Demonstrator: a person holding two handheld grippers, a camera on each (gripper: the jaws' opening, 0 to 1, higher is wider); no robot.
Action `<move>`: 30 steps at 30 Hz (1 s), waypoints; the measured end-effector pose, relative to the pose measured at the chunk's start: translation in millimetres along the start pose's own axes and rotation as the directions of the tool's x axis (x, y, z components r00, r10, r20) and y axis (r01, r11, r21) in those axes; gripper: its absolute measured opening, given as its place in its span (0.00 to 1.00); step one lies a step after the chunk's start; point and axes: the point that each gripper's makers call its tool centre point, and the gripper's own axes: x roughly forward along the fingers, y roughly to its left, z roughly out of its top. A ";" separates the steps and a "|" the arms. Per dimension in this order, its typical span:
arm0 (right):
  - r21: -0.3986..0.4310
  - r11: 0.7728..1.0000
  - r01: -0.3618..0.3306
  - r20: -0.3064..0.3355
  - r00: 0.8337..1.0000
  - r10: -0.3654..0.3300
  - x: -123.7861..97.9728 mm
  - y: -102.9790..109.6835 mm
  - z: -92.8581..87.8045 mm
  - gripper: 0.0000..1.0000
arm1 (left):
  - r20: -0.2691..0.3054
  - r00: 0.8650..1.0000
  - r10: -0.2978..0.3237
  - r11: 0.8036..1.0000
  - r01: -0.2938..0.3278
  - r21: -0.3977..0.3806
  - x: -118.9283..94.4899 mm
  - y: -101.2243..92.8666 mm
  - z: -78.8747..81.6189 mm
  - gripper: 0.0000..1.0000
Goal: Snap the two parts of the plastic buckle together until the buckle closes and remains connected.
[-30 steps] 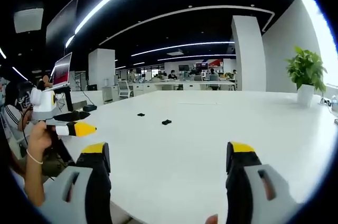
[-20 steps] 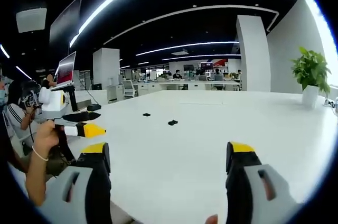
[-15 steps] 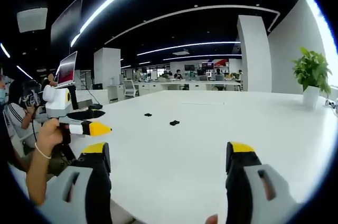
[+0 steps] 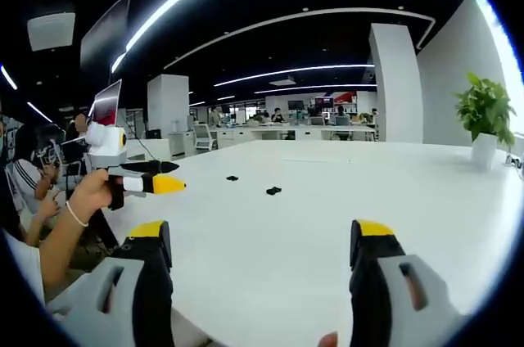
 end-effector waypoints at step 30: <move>-0.012 1.000 -0.028 0.008 1.000 0.028 3.5 10.6 5.0 0.91 | -0.070 0.997 0.007 0.998 -0.002 0.065 42.3 37.3 -14.6 0.89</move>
